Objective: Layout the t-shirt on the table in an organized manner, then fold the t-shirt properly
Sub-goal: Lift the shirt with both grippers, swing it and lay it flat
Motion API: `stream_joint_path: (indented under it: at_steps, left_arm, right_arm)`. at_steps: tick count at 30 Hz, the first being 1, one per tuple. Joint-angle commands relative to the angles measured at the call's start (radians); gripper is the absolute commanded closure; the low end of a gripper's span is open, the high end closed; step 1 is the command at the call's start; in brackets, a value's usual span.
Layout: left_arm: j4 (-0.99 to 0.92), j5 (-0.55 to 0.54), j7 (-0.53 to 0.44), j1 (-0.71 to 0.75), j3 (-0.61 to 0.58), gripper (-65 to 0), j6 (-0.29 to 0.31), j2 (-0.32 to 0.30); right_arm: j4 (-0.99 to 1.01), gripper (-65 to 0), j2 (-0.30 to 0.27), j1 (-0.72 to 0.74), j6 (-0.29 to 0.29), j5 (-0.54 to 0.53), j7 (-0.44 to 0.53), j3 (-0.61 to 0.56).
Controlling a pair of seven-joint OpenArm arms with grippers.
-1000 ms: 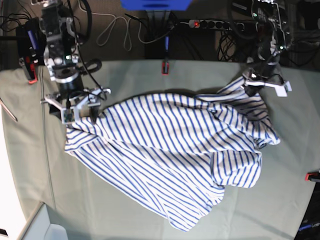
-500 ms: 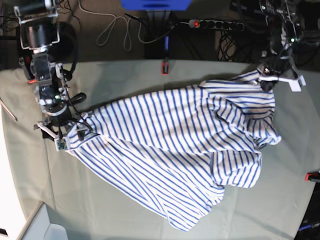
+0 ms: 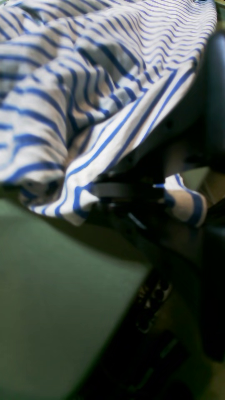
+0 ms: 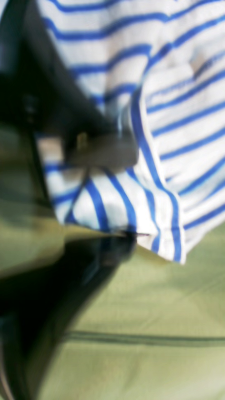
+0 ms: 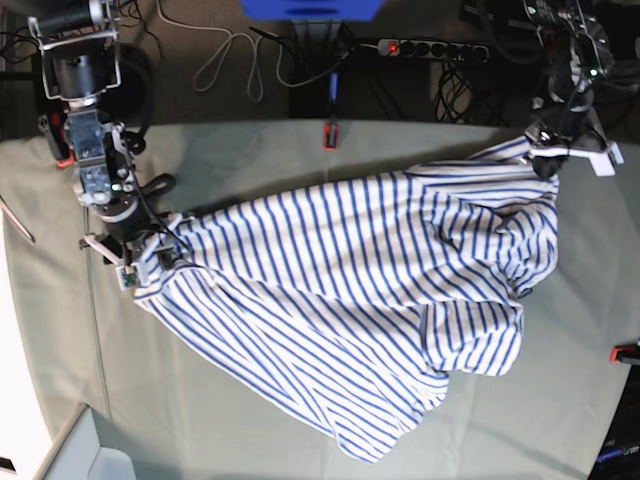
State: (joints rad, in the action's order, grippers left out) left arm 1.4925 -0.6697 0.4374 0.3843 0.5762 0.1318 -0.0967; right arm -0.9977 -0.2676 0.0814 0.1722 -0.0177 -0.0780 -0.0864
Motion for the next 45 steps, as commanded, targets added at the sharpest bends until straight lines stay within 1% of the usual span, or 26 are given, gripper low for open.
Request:
stream_joint_path:
  at_steps: [1, 2, 3, 6, 7, 10, 12, 14, 17, 20, 21, 23, 25, 28, 29, 33, 36, 39, 41, 43, 45]
  left_arm:
    - [0.033, -0.006, -0.027, -0.002, 0.008, -0.1, 0.007, -0.011]
    - [0.047, -0.006, -0.027, -0.002, 0.008, -0.1, 0.007, -0.011]
    - [0.059, -0.006, -0.027, 0.000, 0.008, -0.1, 0.007, -0.011]
    - [0.109, -0.006, -0.027, -0.005, 0.005, -0.1, 0.007, -0.013]
    - [0.133, -0.006, -0.027, -0.008, 0.003, -0.1, 0.007, -0.013]
    - [0.227, 0.001, -0.027, -0.011, -0.002, -0.1, 0.007, -0.019]
    - [0.293, -0.002, -0.027, -0.028, -0.008, -0.1, 0.007, -0.044]
    - [0.356, 0.003, -0.027, -0.067, -0.034, -0.1, 0.007, -0.087]
    - [0.409, 0.005, -0.027, -0.158, -0.069, -0.1, -0.001, -0.165]
    - [0.411, 0.006, -0.019, -0.318, -0.129, -0.1, -0.002, -0.245]
    - [0.411, 0.009, 0.007, -0.368, -0.149, -0.1, -0.002, -0.263]
    - [0.408, 0.038, 0.096, -0.496, -0.173, -0.1, -0.002, -0.283]
    - [0.388, 0.069, 0.177, -0.626, -0.181, -0.1, 0.006, -0.266]
    - [0.273, 0.120, 0.252, -0.848, -0.215, -0.1, 0.007, -0.220]
    - [0.208, 0.136, 0.258, -0.925, -0.230, -0.1, 0.007, -0.205]
    - [-0.020, 0.169, 0.257, -1.175, -0.289, -0.1, 0.007, -0.180]
    - [-0.198, 0.166, 0.252, -1.355, -0.315, -0.1, 0.007, -0.165]
    - [-0.382, 0.156, 0.194, -1.542, -0.335, -0.1, 0.007, -0.157]
    - [-0.445, 0.156, 0.154, -1.631, -0.370, -0.1, 0.007, -0.151]
    - [-0.488, 0.156, 0.123, -1.688, -0.388, -0.1, 0.007, -0.146]
    - [-0.507, 0.156, 0.096, -1.693, -0.401, -0.1, 0.007, -0.145]
  right_arm:
    - [-0.003, -10.6, -0.011, 0.005, 0.007, 0.017, -0.072, 0.004]
    - [-0.005, -4.6, -0.003, 0.008, 0.007, 0.017, -0.093, 0.006]
    - [-0.006, 0.0, 0.000, 0.018, 0.007, 0.017, -0.124, 0.009]
    - [-0.030, 0.0, 0.000, 0.057, 0.007, 0.012, -0.223, 0.012]
    - [-0.062, 0.0, -0.003, 0.059, 0.007, 0.012, -0.239, 0.012]
    - [-0.221, 0.0, -0.005, 0.034, 0.007, 0.012, -0.248, 0.012]
    - [-0.335, 0.0, -0.005, 0.019, 0.007, 0.012, -0.248, 0.032]
    - [-0.458, 0.0, 0.000, 0.016, 0.007, 0.012, -0.251, 0.053]
    - [-0.597, 0.0, 0.000, 0.033, 0.007, 0.012, -0.297, 0.058]
    - [-0.636, 0.0, 0.001, 0.119, 0.007, 0.012, -0.326, 0.056]
    - [-0.636, 0.0, 0.001, 0.154, 0.007, 0.012, -0.331, 0.056]
    - [-0.626, 0.0, 0.001, 0.225, 0.007, 0.012, -0.331, 0.058]
    - [-0.609, 0.0, 0.001, 0.301, 0.007, 0.012, -0.331, 0.058]
    - [-0.536, 0.0, 0.000, 0.438, 0.008, 0.012, -0.329, 0.055]
    - [-0.499, 0.0, 0.001, 0.495, 0.019, 0.012, -0.328, 0.055]
    - [-0.350, 0.0, 0.027, 0.705, 0.109, 0.012, -0.322, 0.079]
    - [-0.261, 0.0, 0.035, 0.840, 0.120, 0.012, -0.319, 0.126]
    - [-0.198, 0.0, 0.034, 0.969, 0.120, 0.012, -0.296, 0.133]
    - [-0.195, 0.0, 0.024, 1.012, 0.120, 0.012, -0.285, 0.132]
    - [-0.195, 0.0, 0.001, 1.030, 0.119, 0.012, -0.288, 0.141]
    - [-0.197, 0.0, 0.000, 1.035, 0.117, 0.012, -0.291, 0.159]
